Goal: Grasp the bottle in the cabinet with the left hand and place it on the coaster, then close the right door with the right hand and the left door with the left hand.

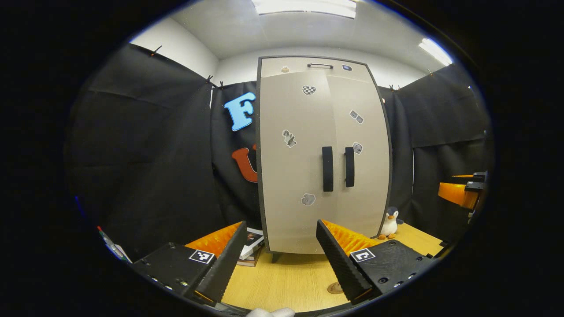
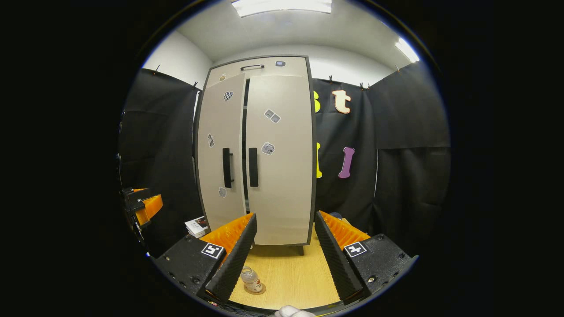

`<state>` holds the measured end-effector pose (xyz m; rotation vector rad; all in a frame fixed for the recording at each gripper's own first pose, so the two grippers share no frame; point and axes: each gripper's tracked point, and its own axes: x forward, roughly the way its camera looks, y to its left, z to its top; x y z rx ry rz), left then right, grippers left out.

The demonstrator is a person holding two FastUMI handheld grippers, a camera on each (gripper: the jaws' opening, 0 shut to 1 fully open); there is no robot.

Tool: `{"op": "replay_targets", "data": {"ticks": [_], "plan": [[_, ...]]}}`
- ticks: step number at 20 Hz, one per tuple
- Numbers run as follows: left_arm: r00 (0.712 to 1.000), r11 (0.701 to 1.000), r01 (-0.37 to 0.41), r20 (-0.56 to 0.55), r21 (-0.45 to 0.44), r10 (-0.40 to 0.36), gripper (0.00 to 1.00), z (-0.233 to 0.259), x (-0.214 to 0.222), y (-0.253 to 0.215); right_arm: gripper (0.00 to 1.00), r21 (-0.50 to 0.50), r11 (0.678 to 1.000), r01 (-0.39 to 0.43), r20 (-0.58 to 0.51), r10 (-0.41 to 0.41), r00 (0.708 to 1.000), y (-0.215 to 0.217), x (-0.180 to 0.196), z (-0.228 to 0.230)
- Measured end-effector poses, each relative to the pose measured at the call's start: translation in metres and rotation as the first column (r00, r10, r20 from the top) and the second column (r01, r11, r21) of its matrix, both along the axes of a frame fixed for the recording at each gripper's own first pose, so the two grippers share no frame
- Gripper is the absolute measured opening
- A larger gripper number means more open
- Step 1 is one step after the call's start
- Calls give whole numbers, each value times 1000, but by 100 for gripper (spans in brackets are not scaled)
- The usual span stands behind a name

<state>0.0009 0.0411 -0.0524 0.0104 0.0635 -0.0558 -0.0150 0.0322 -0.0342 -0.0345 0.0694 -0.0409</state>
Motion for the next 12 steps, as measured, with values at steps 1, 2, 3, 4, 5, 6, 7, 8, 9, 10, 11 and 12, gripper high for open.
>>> {"op": "replay_targets", "data": {"ticks": [1,2,3,4,5,6,7,8,9,10,11,12], "plan": [[1000,1000,1,-1,2,-1,96,0,-1,0,82,-3,1000,1,4,-1,1000,0,-2,2],[1000,1000,3,2,3,-3,96,1,-2,0,82,-7,1000,1,8,-1,1000,0,-3,4],[1000,1000,6,4,2,-6,95,3,-2,-1,82,-12,1000,1,10,0,1000,0,-4,5],[1000,1000,10,5,0,-10,95,4,-2,-2,82,-17,1000,2,8,-2,1000,0,-5,6],[1000,1000,13,5,-1,-13,96,3,-2,-2,82,-21,1000,0,7,0,1000,1,-6,5],[1000,1000,15,6,-4,-15,95,3,-2,-3,82,-25,1000,-2,6,2,1000,2,-7,6],[1000,1000,17,4,-7,-17,95,3,-2,-4,82,-30,1000,-3,5,3,1000,2,-9,7],[1000,1000,19,3,-11,-19,96,3,-2,-4,82,-36,999,-3,3,3,1000,2,-10,8],[1000,1000,25,-1,-15,-25,96,2,-3,-6,82,-38,999,-6,2,6,1000,3,-12,8],[1000,1000,29,-3,-13,-29,96,2,-3,-6,82,-38,999,-7,3,7,1000,3,-13,9],[1000,1000,30,-3,-8,-30,96,2,-5,-7,82,-36,999,-6,5,6,1000,3,-14,9],[1000,1000,30,-1,-6,-30,96,2,-6,-6,82,-34,999,-5,3,5,1000,3,-14,9]]}}
